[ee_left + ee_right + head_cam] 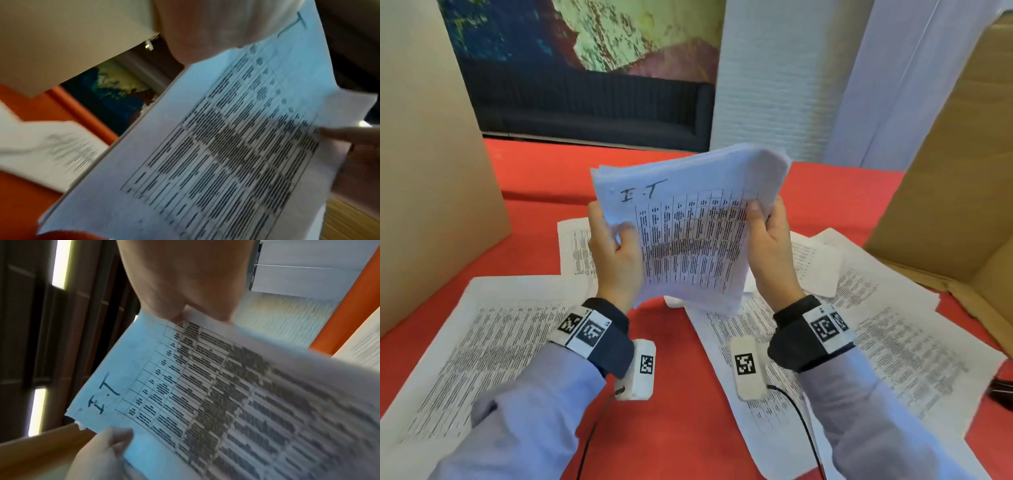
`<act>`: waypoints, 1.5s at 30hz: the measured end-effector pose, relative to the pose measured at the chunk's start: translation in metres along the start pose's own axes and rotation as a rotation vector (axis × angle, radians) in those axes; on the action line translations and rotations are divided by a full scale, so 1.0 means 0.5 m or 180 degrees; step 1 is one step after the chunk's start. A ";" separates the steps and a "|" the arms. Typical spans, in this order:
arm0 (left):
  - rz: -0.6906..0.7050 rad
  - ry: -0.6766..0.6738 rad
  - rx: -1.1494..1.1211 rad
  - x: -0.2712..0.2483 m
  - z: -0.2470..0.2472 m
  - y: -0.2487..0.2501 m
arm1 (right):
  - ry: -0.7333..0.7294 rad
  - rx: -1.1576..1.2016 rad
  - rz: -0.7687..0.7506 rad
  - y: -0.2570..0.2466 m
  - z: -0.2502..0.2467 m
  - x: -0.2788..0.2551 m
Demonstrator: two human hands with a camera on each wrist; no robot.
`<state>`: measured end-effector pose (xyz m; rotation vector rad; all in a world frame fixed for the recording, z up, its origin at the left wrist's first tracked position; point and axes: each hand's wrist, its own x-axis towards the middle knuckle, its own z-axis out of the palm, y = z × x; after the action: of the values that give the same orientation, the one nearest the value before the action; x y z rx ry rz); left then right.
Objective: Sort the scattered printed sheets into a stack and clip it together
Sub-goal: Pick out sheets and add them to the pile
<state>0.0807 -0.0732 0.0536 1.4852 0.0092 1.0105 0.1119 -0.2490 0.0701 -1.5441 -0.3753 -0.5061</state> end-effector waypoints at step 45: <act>-0.1401 -0.0484 0.0934 0.073 -0.112 -0.084 | -0.0058 -0.0223 0.1002 0.054 0.073 -0.076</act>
<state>0.0938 0.0015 0.0312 1.7252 0.3737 0.5533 0.0972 -0.2112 0.0272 -1.6395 -0.1242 -0.2613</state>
